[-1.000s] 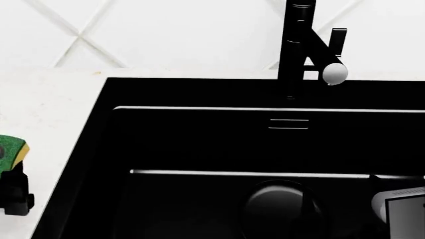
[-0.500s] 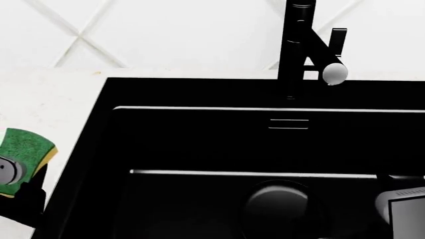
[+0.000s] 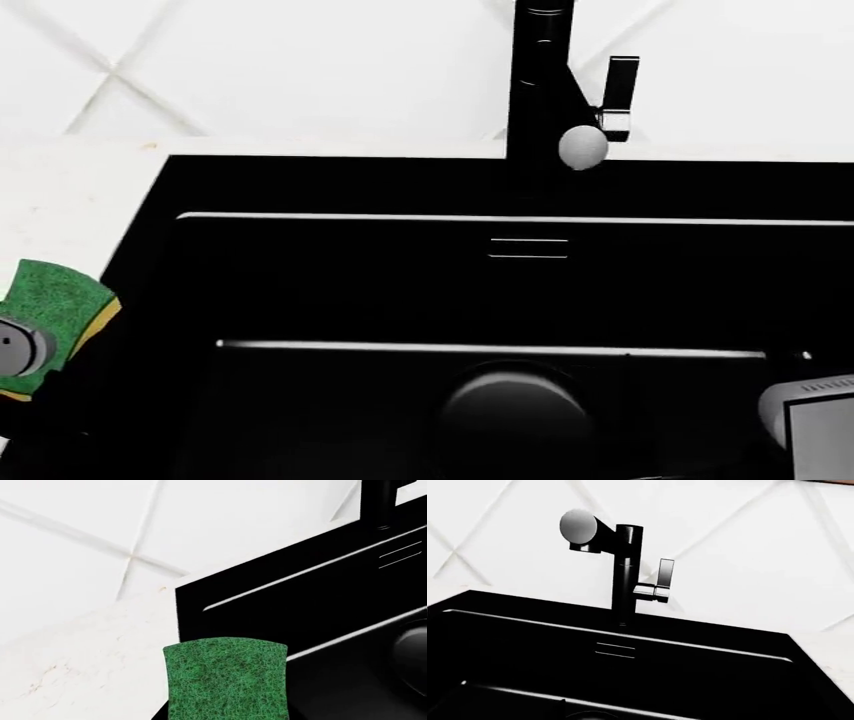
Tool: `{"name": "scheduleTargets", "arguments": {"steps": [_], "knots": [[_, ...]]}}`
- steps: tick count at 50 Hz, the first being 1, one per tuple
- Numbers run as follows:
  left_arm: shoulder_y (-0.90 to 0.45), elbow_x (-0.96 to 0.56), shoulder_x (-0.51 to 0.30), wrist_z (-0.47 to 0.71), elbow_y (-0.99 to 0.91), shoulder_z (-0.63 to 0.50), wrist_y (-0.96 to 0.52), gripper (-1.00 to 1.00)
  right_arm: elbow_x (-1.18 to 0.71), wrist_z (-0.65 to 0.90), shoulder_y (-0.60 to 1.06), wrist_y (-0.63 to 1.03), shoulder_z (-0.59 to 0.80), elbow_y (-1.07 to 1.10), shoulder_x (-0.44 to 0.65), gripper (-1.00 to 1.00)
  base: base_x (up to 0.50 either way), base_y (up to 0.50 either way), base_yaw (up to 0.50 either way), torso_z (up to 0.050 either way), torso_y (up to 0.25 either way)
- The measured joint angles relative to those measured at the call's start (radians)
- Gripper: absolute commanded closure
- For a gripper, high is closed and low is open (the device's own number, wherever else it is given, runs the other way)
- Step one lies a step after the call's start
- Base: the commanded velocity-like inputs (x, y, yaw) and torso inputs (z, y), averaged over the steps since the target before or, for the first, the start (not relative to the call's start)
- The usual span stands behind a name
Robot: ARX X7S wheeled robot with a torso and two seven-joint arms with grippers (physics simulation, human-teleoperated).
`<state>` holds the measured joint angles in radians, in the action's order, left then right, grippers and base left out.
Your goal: Pick the pan and sponge and place them into the sink. Then turn on the water.
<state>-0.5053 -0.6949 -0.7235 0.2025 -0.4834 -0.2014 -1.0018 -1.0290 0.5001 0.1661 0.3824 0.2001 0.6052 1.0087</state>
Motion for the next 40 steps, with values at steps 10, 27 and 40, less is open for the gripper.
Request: {"name": "scheduleTargets", "arguments": {"steps": [10, 27, 40], "knots": [[0.001, -0.001, -0.003, -0.002, 0.002, 0.0, 0.003, 1.0, -0.002, 0.003, -0.002, 0.001, -0.003, 0.003, 0.003, -1.0, 0.0, -0.19, 0.0, 0.0, 0.0], [0.011, 0.0, -0.012, -0.012, 0.015, 0.003, 0.02, 1.0, 0.0, 0.007, -0.007, 0.001, -0.005, 0.005, 0.005, -1.0, 0.0, -0.19, 0.0, 0.0, 0.0], [0.019, 0.002, -0.019, -0.018, 0.024, 0.005, 0.032, 1.0, 0.0, 0.007, -0.007, 0.004, -0.005, 0.008, 0.005, -1.0, 0.0, -0.28, 0.0, 0.0, 0.0]]}}
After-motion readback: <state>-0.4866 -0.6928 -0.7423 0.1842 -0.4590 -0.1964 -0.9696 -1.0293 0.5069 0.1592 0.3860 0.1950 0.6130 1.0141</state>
